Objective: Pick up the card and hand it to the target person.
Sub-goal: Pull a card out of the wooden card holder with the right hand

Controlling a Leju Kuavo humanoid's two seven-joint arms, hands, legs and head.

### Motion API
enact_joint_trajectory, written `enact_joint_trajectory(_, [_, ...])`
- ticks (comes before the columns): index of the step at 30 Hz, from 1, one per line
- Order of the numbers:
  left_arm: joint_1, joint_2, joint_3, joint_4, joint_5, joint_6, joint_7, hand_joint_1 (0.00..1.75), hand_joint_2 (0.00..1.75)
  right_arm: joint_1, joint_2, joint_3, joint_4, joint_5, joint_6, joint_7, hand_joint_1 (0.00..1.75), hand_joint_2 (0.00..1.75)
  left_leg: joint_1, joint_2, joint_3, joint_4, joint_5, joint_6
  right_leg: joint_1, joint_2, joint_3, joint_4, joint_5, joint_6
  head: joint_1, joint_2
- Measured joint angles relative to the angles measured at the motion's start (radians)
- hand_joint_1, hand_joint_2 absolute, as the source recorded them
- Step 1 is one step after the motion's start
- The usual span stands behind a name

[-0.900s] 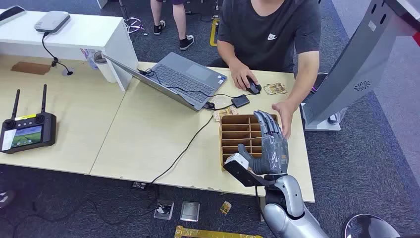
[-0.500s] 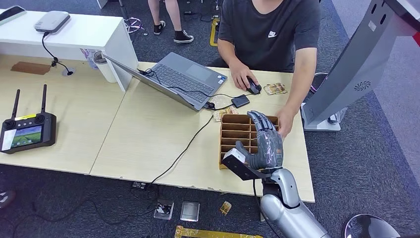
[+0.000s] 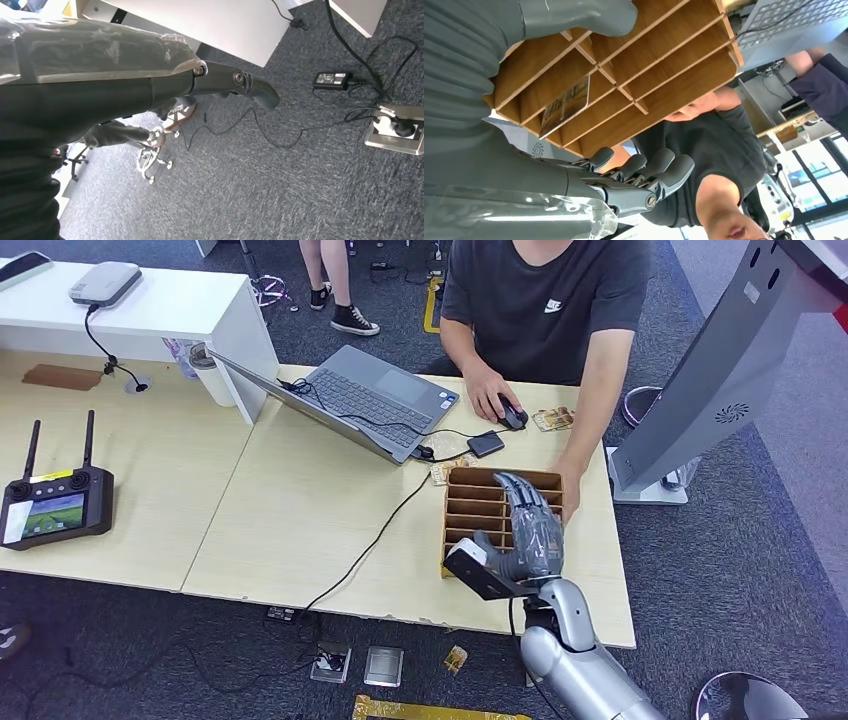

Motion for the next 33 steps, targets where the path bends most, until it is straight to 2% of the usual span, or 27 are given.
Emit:
enact_joint_trajectory(7, [0.0, 0.0, 0.001, 0.0, 0.008, 0.0, 0.0, 0.0, 1.75, -0.008, 0.001, 0.003, 0.027, -0.003, -0.002, -0.004, 0.72, 1.75, 0.0, 0.0, 0.0, 0.0, 0.0, 0.0, 0.0, 0.0, 0.0, 0.0, 0.0, 0.0, -0.001, 0.0])
enact_joint_trajectory(12, [0.0, 0.0, 0.001, 0.0, 0.009, 0.001, 0.0, 0.0, 1.75, -0.016, 0.001, 0.003, 0.043, -0.005, -0.003, -0.008, 0.72, 1.75, 0.0, 0.0, 0.0, 0.0, 0.0, 0.0, 0.0, 0.0, 0.0, 0.0, 0.0, 0.0, 0.0, 0.0])
enact_joint_trajectory(20, [0.0, 0.0, 0.001, 0.0, 0.011, 0.005, 0.0, 0.0, 1.75, -0.017, 0.001, 0.001, 0.064, -0.002, -0.003, -0.009, 0.54, 1.75, 0.0, 0.0, 0.0, 0.0, 0.0, 0.0, 0.0, 0.0, 0.0, 0.0, 0.0, 0.0, 0.0, 0.0])
enact_joint_trajectory(25, [0.0, 0.0, 0.001, 0.0, 0.013, 0.006, 0.0, 0.0, 1.75, -0.016, -0.001, -0.002, 0.076, 0.002, -0.004, -0.006, 0.51, 1.75, 0.0, 0.0, 0.0, 0.0, 0.0, 0.0, 0.0, 0.0, 0.0, 0.0, 0.0, 0.0, -0.001, 0.0])
enact_joint_trajectory(28, [0.0, 0.0, 0.001, 0.0, 0.013, 0.006, 0.0, 0.0, 1.75, -0.013, -0.002, -0.007, 0.081, 0.011, -0.005, 0.001, 0.56, 1.75, 0.0, 0.0, 0.0, 0.0, 0.0, 0.0, 0.0, 0.0, 0.0, 0.0, 0.0, 0.0, 0.0, 0.0])
enact_joint_trajectory(33, [0.0, 0.0, 0.001, 0.0, 0.015, 0.006, 0.0, 0.0, 1.75, -0.005, -0.009, -0.022, 0.083, 0.025, -0.006, 0.016, 0.74, 1.75, 0.0, 0.0, 0.0, 0.0, 0.0, 0.0, 0.0, 0.0, 0.0, 0.0, 0.0, 0.0, 0.0, 0.0])
